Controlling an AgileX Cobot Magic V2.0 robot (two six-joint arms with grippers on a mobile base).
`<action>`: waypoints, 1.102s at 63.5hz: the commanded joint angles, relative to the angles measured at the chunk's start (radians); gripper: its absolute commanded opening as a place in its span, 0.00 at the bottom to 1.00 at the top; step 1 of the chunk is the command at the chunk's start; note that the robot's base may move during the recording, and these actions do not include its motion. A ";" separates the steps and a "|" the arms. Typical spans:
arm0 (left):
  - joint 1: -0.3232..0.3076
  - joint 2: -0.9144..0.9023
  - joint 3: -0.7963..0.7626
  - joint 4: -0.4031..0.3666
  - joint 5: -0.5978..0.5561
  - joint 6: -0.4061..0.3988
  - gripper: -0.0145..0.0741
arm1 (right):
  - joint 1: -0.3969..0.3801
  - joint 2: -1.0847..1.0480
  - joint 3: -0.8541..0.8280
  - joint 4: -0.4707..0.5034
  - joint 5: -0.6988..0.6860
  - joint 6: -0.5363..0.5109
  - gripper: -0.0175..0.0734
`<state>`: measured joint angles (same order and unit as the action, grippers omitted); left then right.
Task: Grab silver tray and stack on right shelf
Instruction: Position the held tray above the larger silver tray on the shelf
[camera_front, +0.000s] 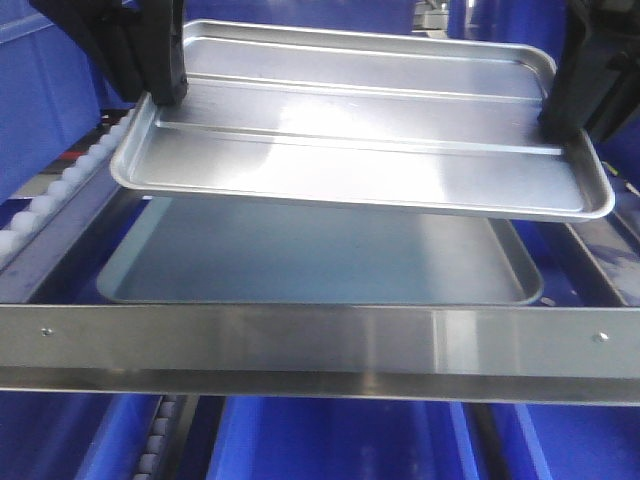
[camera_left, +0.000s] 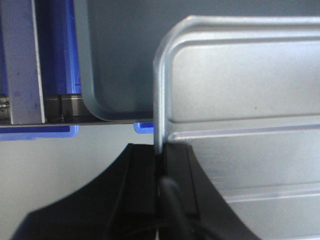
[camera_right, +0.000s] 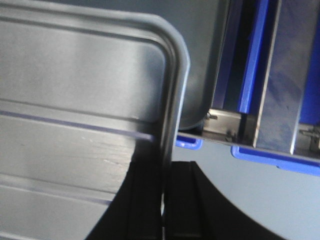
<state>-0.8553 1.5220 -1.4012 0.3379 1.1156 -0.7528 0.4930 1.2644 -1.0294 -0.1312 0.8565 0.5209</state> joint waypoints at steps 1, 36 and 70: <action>-0.003 -0.033 -0.033 0.039 0.003 0.013 0.06 | -0.002 -0.032 -0.039 -0.036 -0.042 -0.020 0.25; -0.003 -0.033 -0.033 0.039 0.003 0.013 0.06 | -0.002 -0.032 -0.039 -0.036 -0.042 -0.020 0.25; -0.003 -0.033 -0.033 0.039 0.003 0.013 0.06 | -0.002 -0.032 -0.039 -0.036 -0.042 -0.020 0.25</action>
<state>-0.8553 1.5220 -1.4012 0.3379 1.1156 -0.7528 0.4930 1.2644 -1.0294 -0.1312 0.8565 0.5203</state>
